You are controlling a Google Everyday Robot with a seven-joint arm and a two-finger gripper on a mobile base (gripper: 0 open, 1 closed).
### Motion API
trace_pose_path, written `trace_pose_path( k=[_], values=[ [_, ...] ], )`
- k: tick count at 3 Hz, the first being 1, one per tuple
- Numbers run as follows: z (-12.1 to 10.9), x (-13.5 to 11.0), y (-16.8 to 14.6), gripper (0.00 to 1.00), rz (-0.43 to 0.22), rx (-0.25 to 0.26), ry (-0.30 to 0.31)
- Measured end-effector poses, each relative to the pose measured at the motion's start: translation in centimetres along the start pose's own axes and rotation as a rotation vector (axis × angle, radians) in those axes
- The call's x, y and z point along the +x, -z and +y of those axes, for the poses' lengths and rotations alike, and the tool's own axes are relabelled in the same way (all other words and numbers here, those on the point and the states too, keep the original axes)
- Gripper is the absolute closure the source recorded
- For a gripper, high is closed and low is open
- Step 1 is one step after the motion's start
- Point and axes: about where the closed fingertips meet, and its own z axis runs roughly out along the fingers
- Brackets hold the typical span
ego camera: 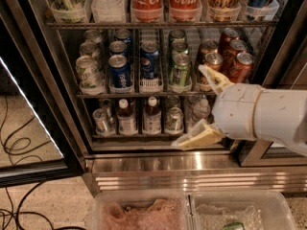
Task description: Pick redbull can from bottom shelf of fridge
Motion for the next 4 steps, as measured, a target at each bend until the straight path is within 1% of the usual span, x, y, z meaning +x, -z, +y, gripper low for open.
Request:
trace_pose_path(
  k=[1,2,3,4],
  values=[
    [1.4,-1.7,-3.9,0.00,-0.042,-0.022,0.006],
    [1.4,-1.7,-3.9,0.00,-0.042,-0.023,0.007],
    [3.0,-0.4,-5.1,0.00,-0.019,-0.020,-0.041],
    [5.6,2.3,-7.0,0.00,0.055,-0.035,-0.094]
  ],
)
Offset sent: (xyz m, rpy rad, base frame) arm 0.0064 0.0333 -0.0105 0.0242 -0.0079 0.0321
